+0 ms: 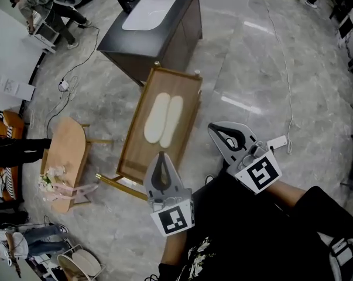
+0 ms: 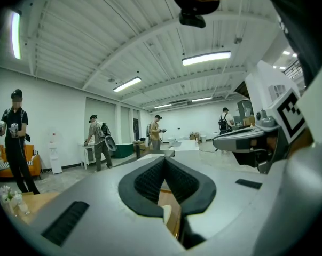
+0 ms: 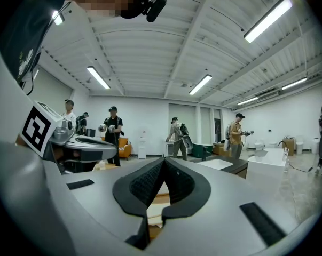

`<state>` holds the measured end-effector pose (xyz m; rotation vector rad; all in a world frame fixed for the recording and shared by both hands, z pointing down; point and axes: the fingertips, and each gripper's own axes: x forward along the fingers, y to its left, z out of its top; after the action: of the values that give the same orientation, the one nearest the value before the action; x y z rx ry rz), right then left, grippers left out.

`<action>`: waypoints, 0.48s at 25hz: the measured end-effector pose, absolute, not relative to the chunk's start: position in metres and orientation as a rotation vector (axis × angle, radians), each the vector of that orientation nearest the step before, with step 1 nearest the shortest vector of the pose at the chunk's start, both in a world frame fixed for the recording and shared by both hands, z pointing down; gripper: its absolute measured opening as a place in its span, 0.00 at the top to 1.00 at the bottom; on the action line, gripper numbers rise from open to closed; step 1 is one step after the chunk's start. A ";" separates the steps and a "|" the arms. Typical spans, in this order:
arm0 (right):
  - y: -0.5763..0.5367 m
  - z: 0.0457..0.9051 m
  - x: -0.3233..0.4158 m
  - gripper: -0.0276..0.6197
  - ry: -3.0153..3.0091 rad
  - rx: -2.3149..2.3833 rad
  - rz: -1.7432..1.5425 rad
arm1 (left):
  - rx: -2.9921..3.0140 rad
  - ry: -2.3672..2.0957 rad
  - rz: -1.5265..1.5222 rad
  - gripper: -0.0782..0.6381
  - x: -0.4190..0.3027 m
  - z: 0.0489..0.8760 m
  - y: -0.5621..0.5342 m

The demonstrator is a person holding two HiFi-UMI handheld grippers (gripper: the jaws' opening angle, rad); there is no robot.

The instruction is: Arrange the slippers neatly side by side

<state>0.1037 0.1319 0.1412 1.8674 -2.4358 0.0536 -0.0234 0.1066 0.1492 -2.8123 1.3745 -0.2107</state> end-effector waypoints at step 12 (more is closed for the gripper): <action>0.084 0.138 0.119 0.96 -2.538 1.657 0.062 | -2.727 1.596 -0.243 0.89 -0.017 0.154 0.074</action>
<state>0.1190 0.0844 0.1378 1.6572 -2.5378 0.0624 -0.0167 0.0739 0.1537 -2.7271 1.5957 -0.2431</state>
